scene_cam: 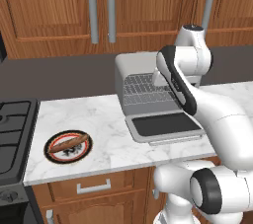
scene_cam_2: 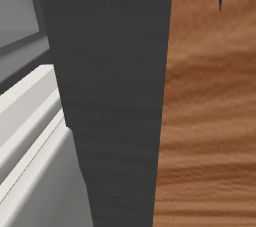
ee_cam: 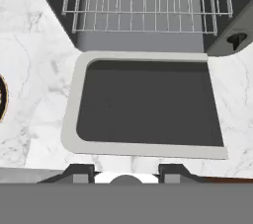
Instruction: Pull the toaster oven rack outwards. Pick up the baguette from the plate and place it on the toaster oven rack. Close the toaster oven door fully and set the temperature to the lowest setting.
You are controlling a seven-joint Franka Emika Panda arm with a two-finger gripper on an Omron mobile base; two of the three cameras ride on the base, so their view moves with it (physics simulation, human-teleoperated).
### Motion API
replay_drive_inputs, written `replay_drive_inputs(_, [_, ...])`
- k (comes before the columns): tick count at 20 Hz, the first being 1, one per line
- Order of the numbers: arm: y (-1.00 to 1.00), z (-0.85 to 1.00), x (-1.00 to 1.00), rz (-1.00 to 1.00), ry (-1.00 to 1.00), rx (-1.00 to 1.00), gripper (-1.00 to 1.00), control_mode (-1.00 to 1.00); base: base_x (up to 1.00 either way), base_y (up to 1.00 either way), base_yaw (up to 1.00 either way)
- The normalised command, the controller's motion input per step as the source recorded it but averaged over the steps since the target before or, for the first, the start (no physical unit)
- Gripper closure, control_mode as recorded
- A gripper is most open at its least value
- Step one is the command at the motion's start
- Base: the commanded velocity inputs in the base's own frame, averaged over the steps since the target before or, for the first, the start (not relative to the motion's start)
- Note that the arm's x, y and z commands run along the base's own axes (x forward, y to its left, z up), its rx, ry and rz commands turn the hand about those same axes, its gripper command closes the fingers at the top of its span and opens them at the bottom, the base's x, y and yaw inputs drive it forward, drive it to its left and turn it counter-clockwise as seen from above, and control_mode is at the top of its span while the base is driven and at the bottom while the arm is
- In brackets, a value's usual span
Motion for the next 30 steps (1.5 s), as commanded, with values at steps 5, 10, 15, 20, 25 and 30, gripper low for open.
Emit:
replay_drive_inputs(5, [0.0, -0.01, -0.04, -0.01, -0.04, 0.0, -1.0, -1.0, 0.0, 0.0, 0.0])
replay_drive_inputs(10, [-0.03, -0.05, -0.18, -0.14, -0.14, 0.03, -1.0, -1.0, 0.0, 0.0, 0.0])
replay_drive_inputs(15, [-0.3, -0.12, -0.01, -0.25, -0.24, 0.34, -1.0, -1.0, 0.0, 0.0, 0.0])
replay_drive_inputs(20, [-0.28, 0.0, 0.0, -0.24, -0.19, 0.47, -1.0, -1.0, 0.0, 0.0, 0.0])
replay_drive_inputs(25, [0.0, -0.01, 0.01, -0.11, -0.18, 0.27, -1.0, -1.0, 0.0, 0.0, 0.0])
replay_drive_inputs(30, [0.04, -0.19, 0.06, -0.09, -0.19, 0.21, -1.0, -1.0, 0.0, 0.0, 0.0])
